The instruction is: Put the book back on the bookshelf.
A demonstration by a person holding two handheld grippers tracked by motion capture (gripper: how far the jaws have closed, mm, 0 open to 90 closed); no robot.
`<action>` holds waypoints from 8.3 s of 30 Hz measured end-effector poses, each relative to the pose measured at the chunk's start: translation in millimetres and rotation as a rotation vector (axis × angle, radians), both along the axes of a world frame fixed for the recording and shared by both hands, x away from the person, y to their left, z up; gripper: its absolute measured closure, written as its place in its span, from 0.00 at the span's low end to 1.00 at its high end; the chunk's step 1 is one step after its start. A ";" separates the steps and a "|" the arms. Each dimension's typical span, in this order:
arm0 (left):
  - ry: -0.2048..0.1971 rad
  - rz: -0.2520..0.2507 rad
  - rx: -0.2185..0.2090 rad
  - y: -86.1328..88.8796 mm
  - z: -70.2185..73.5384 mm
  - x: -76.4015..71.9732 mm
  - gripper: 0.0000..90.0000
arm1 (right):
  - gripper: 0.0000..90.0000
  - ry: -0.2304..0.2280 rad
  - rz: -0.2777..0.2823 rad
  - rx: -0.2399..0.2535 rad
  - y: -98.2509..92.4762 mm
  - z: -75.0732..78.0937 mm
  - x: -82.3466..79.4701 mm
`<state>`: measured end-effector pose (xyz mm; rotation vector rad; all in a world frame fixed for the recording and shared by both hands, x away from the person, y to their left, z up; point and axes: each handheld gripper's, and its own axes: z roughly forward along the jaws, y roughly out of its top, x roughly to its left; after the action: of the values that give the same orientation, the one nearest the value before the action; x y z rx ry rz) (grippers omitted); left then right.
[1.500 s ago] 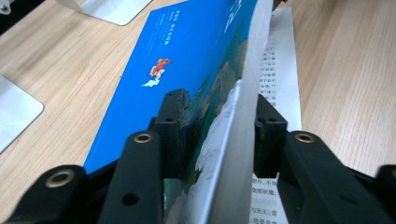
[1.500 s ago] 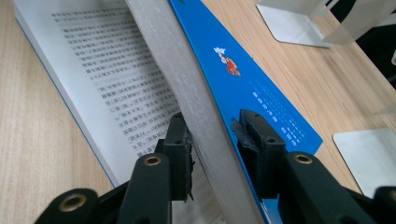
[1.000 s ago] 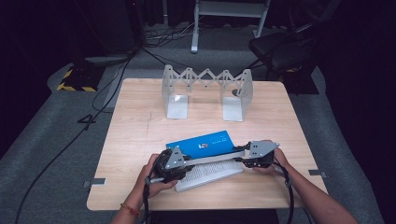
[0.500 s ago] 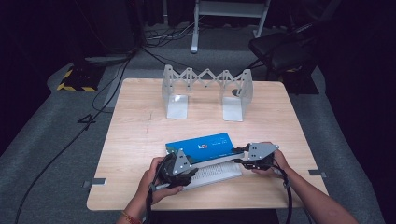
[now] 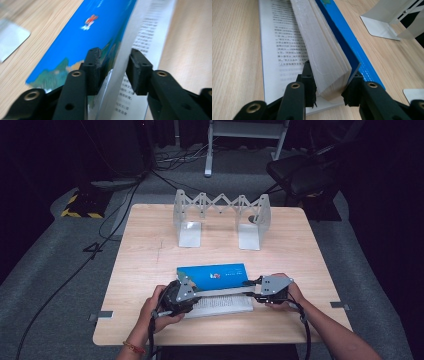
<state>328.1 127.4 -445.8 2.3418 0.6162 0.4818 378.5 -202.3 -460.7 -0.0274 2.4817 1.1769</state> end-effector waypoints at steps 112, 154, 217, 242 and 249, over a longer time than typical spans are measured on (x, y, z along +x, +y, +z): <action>-0.028 -0.161 -0.539 -61.3 15.5 33.4 0.79 | 0.67 0.140 -0.250 0.430 -90.2 52.3 26.6; -0.059 -0.028 -0.331 -52.8 1.5 -29.9 0.17 | 0.57 0.119 -0.019 0.343 23.5 70.0 -16.1; -0.117 0.102 -0.542 -22.7 10.7 14.9 0.67 | 0.37 0.358 -0.629 0.089 -150.9 -40.2 67.1; 0.056 -0.279 -0.604 -105.6 10.2 34.5 0.67 | 0.25 0.359 -0.666 0.103 -151.7 -43.1 67.7; 0.082 -0.368 -0.575 -105.5 13.6 33.0 0.67 | 0.25 0.361 -0.669 0.107 -152.1 -43.1 66.3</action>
<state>361.1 21.9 -432.2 1.8642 0.2925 0.0269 444.8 -354.4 -503.8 1.0387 2.3880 1.0657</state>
